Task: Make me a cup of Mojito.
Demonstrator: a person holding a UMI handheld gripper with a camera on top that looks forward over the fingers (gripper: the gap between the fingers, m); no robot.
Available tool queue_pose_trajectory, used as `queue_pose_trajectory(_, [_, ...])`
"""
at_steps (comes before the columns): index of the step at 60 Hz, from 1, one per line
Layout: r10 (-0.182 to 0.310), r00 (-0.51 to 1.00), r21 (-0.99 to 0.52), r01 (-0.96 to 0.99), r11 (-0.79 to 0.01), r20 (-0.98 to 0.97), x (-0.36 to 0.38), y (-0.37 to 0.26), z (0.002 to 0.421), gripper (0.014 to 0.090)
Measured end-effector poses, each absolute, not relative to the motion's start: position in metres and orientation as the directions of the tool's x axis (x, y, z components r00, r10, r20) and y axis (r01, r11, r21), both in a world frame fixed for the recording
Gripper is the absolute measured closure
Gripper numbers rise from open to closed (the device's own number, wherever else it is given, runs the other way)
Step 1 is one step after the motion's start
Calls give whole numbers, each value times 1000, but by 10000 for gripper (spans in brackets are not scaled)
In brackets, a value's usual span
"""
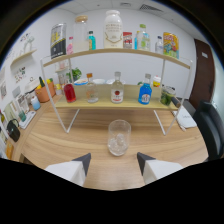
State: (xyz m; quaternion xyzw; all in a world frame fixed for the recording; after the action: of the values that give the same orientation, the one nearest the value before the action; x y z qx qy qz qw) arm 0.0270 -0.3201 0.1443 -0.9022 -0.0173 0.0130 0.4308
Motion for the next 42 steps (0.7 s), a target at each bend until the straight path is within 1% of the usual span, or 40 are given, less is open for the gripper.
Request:
queue_pose_trajectory(11, [42, 999, -757, 4, -654, -31, 42, -338, 141, 185])
queue_pose_trajectory(19, [46, 998, -737, 8, -676, -31, 75, -353, 139, 184])
queue_pose_trajectory(25, [38, 999, -733, 0, -680, -36, 109, -352, 146, 184])
queue_pose_trajectory(34, [24, 999, -747, -1, -665, -23, 157, -328, 167, 198])
queue_pose_trajectory(42, [15, 1000, -784, -8, -621, -22, 186, -285, 188, 194])
